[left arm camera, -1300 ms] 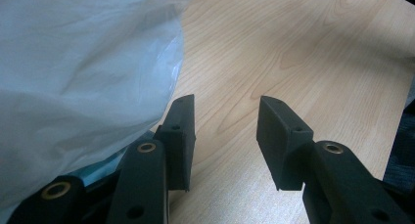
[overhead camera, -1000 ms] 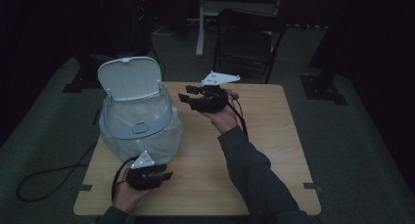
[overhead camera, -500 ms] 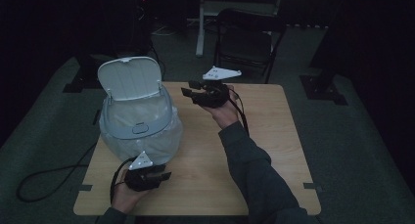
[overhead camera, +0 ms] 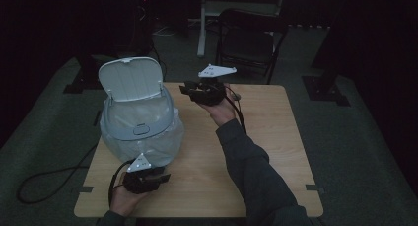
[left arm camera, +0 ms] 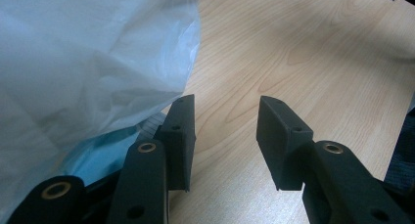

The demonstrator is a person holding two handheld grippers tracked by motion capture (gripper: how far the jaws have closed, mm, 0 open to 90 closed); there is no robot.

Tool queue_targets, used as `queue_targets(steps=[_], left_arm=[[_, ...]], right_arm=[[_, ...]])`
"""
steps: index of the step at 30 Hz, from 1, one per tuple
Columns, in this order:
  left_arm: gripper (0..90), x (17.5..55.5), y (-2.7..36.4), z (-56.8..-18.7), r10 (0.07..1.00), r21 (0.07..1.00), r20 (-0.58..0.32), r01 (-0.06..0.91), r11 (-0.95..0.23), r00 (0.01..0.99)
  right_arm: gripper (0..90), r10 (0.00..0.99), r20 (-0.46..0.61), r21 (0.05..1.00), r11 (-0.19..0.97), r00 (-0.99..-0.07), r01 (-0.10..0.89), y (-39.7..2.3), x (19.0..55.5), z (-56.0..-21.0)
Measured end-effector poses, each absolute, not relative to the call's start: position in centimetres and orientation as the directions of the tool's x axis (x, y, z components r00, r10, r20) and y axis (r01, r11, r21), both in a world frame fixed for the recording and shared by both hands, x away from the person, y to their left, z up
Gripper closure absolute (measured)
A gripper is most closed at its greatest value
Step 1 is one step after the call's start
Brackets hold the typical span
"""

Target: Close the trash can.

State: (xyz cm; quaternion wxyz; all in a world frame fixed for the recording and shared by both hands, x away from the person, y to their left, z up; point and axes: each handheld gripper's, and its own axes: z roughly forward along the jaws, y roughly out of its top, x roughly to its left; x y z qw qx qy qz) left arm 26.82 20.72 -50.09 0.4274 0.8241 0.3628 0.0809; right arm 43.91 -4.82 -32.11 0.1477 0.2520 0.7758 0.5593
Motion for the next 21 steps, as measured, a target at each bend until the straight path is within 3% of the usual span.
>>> queue_targets(steps=[15, 21], left_arm=[[59.8, 26.8, 21.0, -50.2, 0.673, 0.765, -0.183, 0.534, -0.361, 0.717], [59.8, 26.8, 21.2, -50.2, 0.674, 0.766, -0.183, 0.534, -0.359, 0.715]], right_arm=[[88.8, 0.548, 0.053, 0.940, 0.256, -0.835, 0.227, -2.5, 45.0, -31.6], [89.9, 0.542, 0.056, 0.938, 0.259, -0.839, 0.230, -1.5, 45.5, -31.3]])
